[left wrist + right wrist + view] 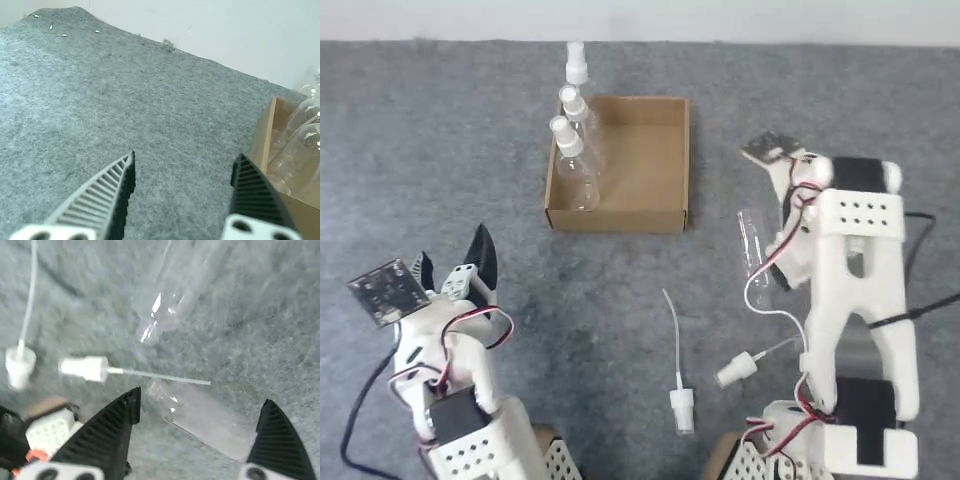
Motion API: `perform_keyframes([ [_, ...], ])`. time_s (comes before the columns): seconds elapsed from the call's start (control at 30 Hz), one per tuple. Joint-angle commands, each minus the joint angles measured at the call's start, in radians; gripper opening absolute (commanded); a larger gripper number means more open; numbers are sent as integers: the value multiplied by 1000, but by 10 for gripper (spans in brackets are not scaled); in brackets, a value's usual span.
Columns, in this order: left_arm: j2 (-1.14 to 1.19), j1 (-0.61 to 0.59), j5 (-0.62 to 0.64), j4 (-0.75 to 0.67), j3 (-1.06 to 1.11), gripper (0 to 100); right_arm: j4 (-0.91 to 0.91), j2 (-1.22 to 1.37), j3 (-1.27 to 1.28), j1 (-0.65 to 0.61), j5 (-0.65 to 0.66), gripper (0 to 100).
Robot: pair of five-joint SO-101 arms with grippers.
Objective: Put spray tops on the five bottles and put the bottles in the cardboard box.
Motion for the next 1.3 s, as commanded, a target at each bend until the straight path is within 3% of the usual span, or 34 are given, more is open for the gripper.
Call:
perform_keyframes([
  [0.0, -17, 0, -14, -32, -13, 287, 36, -62, 15, 56, 121, 322],
  [0.43, -17, 0, -14, -32, -12, 287, 25, -274, 261, 122, 365, 322],
  [0.8, -17, 0, -14, -32, -12, 287, -197, -358, 517, 222, 591, 322],
  [1.27, -17, 0, -14, -32, -12, 287, -558, -357, 784, 331, 723, 318],
])
